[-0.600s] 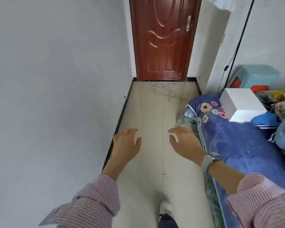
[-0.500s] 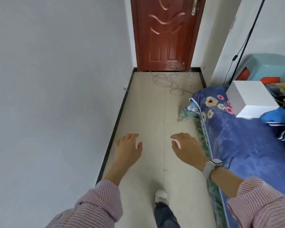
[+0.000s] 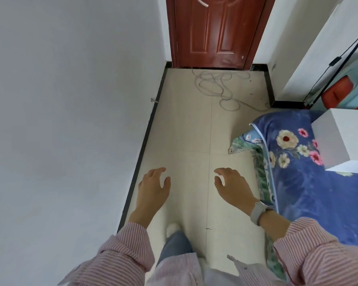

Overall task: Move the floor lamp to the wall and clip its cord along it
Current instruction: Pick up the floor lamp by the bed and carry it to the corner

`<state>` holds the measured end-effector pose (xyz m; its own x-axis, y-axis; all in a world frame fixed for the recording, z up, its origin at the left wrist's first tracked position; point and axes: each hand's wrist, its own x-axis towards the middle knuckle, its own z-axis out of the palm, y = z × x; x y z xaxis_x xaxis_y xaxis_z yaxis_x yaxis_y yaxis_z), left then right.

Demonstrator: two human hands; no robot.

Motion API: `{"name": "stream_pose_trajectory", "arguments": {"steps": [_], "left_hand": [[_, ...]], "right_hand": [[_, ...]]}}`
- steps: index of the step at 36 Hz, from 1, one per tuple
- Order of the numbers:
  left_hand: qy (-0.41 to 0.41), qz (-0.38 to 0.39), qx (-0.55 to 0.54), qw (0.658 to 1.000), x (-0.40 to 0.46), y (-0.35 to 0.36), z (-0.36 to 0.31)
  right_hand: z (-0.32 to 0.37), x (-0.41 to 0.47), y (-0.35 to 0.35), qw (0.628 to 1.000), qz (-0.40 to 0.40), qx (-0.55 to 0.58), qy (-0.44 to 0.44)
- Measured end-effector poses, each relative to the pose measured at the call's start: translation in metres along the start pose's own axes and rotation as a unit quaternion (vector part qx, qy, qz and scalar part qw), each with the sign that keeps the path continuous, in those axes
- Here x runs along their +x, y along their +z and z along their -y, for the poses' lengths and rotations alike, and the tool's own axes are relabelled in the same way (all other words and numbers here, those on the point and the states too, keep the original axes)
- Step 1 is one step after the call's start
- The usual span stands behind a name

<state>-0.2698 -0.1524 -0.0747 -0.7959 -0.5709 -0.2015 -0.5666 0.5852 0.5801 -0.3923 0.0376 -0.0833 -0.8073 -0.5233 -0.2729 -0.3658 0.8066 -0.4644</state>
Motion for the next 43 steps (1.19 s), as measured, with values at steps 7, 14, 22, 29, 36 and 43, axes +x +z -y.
{"name": "stream_pose_trajectory", "arguments": {"steps": [7, 14, 22, 29, 36, 43], "left_hand": [[0.017, 0.022, -0.005, 1.000, 0.152, -0.010, -0.007], [0.045, 0.035, 0.008, 0.998, 0.318, -0.046, -0.032], [0.078, 0.089, 0.034, 0.992, 0.457, -0.049, -0.071], [0.093, 0.124, 0.029, 0.987, 0.587, -0.020, -0.119], [0.119, 0.138, 0.064, 0.981, 0.741, -0.003, -0.197], [0.185, 0.145, 0.079, 0.969, 0.873, 0.006, -0.291]], "right_hand": [[0.018, 0.139, -0.018, 1.000, -0.007, 0.010, 0.025], [0.057, 0.285, -0.061, 0.996, -0.019, 0.047, 0.071], [0.059, 0.404, -0.103, 0.992, -0.047, 0.056, 0.101], [0.025, 0.531, -0.128, 0.988, -0.043, 0.055, 0.135], [-0.017, 0.678, -0.182, 0.980, -0.070, 0.087, 0.167], [-0.054, 0.782, -0.248, 0.965, -0.101, 0.111, 0.217]]}}
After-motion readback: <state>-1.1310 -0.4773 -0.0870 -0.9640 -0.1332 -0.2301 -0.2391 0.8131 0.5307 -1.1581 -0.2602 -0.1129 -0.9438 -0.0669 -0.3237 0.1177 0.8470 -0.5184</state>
